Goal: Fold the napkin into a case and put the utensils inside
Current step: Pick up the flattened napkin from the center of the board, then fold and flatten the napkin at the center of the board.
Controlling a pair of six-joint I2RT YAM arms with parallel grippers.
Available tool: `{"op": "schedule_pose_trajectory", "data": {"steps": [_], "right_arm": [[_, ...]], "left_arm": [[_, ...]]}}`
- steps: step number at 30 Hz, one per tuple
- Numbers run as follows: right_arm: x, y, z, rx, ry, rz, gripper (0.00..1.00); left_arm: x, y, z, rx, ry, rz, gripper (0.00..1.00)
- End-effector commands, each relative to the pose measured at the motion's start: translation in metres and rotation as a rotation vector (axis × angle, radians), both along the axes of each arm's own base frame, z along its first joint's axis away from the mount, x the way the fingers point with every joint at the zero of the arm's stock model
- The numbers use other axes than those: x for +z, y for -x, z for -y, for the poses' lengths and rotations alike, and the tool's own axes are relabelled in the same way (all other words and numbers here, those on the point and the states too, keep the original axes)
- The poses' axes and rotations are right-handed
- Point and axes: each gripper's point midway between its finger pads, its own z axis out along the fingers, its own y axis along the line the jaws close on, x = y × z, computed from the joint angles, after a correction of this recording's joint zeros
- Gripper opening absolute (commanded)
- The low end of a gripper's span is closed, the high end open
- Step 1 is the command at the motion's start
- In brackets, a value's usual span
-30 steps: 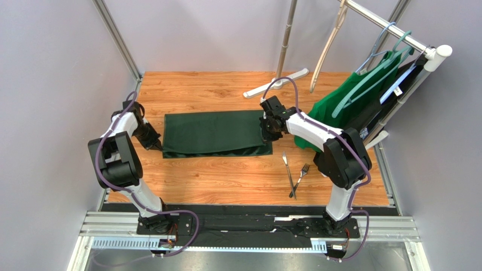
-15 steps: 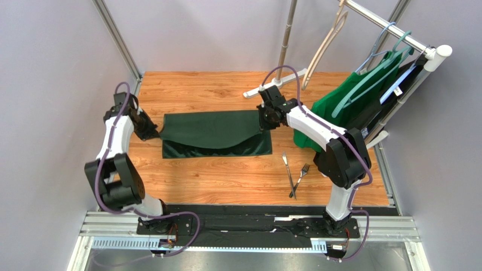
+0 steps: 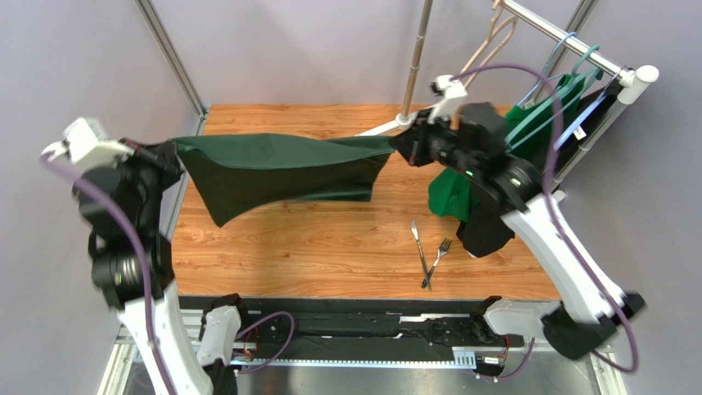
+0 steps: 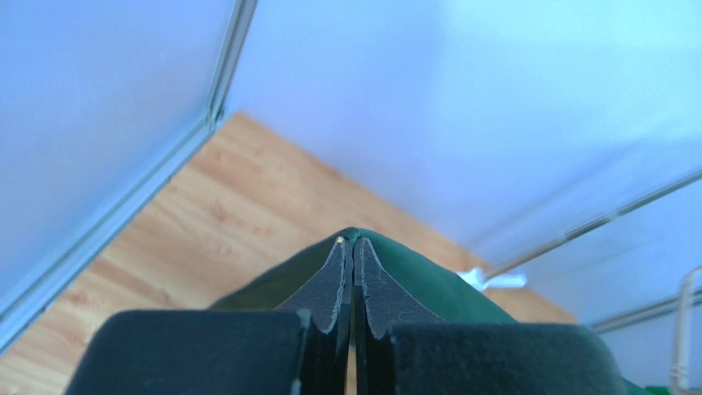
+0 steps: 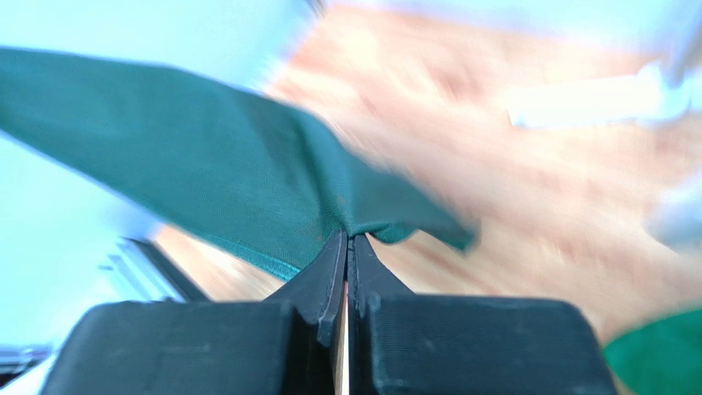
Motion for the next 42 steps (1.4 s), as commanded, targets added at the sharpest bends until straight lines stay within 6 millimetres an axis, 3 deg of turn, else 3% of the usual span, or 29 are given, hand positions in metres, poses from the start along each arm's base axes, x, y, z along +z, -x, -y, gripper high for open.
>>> {"op": "schedule_pose_trajectory", "data": {"steps": [1, 3, 4, 7, 9, 11, 13, 16, 20, 22, 24, 26, 27, 29, 30, 31, 32, 33, 34, 35, 37, 38, 42], "right_arm": [[0.09, 0.067, 0.03, 0.084, -0.135, 0.259, 0.0], [0.114, 0.09, 0.043, 0.095, -0.177, 0.329, 0.0], [0.131, 0.111, 0.054, 0.109, -0.214, 0.386, 0.0], [0.153, 0.135, 0.066, 0.126, -0.285, 0.466, 0.0], [0.159, 0.136, 0.069, 0.113, -0.296, 0.468, 0.0], [0.156, 0.125, 0.067, 0.087, -0.284, 0.447, 0.0], [0.148, 0.109, 0.065, 0.041, -0.27, 0.41, 0.0], [0.119, 0.071, 0.05, -0.014, -0.221, 0.318, 0.0], [0.073, 0.014, 0.033, -0.094, -0.143, 0.239, 0.0], [0.039, -0.022, 0.02, -0.122, -0.111, 0.165, 0.0], [0.004, -0.059, 0.01, -0.158, -0.068, 0.103, 0.0], [-0.016, -0.086, 0.003, -0.173, -0.049, 0.082, 0.0], [-0.051, -0.107, -0.006, -0.174, 0.0, 0.024, 0.0], [-0.065, -0.127, -0.011, -0.175, 0.042, 0.028, 0.0], [-0.08, -0.137, -0.016, -0.174, 0.063, 0.01, 0.0], [-0.11, -0.155, -0.019, -0.181, 0.098, -0.035, 0.0], [-0.117, -0.165, -0.021, -0.182, 0.112, -0.041, 0.0], [-0.13, -0.173, -0.023, -0.183, 0.127, -0.056, 0.0], [-0.161, -0.185, -0.026, -0.183, 0.161, -0.101, 0.0], [-0.17, -0.19, -0.027, -0.181, 0.181, -0.114, 0.0], [-0.179, -0.2, -0.032, -0.178, 0.192, -0.118, 0.0], [-0.199, -0.203, -0.033, -0.173, 0.221, -0.154, 0.0], [-0.212, -0.206, -0.033, -0.164, 0.25, -0.172, 0.0]], "left_arm": [[0.064, 0.074, 0.008, 0.088, -0.039, 0.229, 0.0], [0.091, 0.107, 0.013, 0.114, -0.072, 0.282, 0.0], [0.099, 0.117, 0.016, 0.111, -0.082, 0.301, 0.0], [0.124, 0.148, 0.024, 0.093, -0.103, 0.385, 0.0], [0.133, 0.157, 0.02, 0.113, -0.111, 0.407, 0.0], [0.136, 0.156, 0.018, 0.113, -0.123, 0.408, 0.0], [0.13, 0.139, 0.016, 0.102, -0.129, 0.373, 0.0], [0.105, 0.093, 0.009, 0.081, -0.152, 0.281, 0.0], [0.051, 0.006, 0.001, 0.015, -0.16, 0.135, 0.0], [0.02, -0.038, -0.004, -0.011, -0.149, 0.058, 0.0], [-0.028, -0.088, -0.012, -0.033, -0.124, -0.048, 0.0], [-0.066, -0.123, -0.019, -0.036, -0.102, -0.105, 0.0], [-0.099, -0.147, -0.024, -0.041, -0.077, -0.184, 0.0], [-0.128, -0.177, -0.019, -0.102, -0.057, -0.217, 0.0], [-0.165, -0.199, -0.019, -0.133, -0.031, -0.291, 0.0], [-0.183, -0.21, -0.019, -0.15, -0.018, -0.328, 0.0], [-0.191, -0.219, -0.016, -0.178, -0.006, -0.361, 0.0], [-0.224, -0.234, -0.017, -0.194, 0.016, -0.433, 0.0], [-0.238, -0.239, -0.02, -0.185, 0.033, -0.469, 0.0], [-0.256, -0.249, -0.021, -0.192, 0.047, -0.504, 0.0], [-0.264, -0.26, -0.018, -0.226, 0.042, -0.493, 0.0], [-0.274, -0.264, -0.019, -0.225, 0.049, -0.51, 0.0], [-0.285, -0.268, -0.021, -0.228, 0.051, -0.551, 0.0]]}}
